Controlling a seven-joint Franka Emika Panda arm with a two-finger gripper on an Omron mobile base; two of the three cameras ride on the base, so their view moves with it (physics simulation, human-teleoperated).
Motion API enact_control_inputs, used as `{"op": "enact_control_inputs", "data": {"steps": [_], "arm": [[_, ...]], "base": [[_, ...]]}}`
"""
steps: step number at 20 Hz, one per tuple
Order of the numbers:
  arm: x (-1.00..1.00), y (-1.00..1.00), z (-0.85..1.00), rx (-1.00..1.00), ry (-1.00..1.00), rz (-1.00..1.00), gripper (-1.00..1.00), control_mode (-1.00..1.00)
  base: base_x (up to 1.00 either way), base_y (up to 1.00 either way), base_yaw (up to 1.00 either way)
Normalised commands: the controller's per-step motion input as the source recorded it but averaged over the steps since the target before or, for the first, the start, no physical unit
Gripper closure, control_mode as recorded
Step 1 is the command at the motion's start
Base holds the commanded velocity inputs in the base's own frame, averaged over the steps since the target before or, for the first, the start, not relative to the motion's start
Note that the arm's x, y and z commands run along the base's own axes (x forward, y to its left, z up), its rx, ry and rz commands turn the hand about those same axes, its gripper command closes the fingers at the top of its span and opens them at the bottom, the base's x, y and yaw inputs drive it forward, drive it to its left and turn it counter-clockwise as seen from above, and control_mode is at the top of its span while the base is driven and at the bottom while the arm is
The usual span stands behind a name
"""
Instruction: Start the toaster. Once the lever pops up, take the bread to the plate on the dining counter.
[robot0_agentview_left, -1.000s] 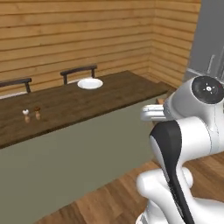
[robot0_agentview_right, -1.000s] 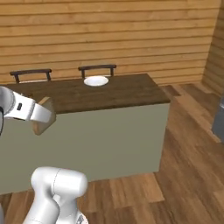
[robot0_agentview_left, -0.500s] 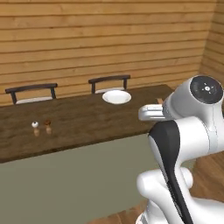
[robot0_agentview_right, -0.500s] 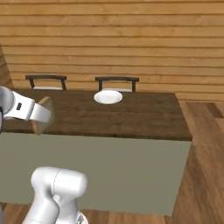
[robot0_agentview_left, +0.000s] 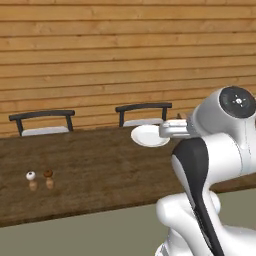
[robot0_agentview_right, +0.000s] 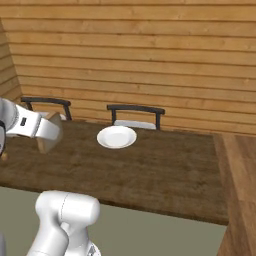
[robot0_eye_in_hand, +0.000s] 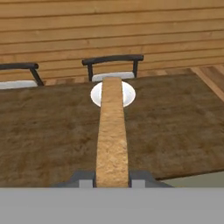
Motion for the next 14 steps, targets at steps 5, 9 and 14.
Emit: {"op": "enact_control_inputs", "data": {"steps": [5,9,14], "arm": [[0.0,0.0,0.0,0.0,0.0,0.0,1.0,1.0],[0.0,0.0,0.0,0.0,0.0,0.0,1.0,1.0],[0.67,-0.6,-0.01,0.08,0.05,0.11,1.0,-1.0]], "base": [[0.31,-0.09,0.05],[0.06,-0.14,0.0],[0.0,0.0,0.0]]}}
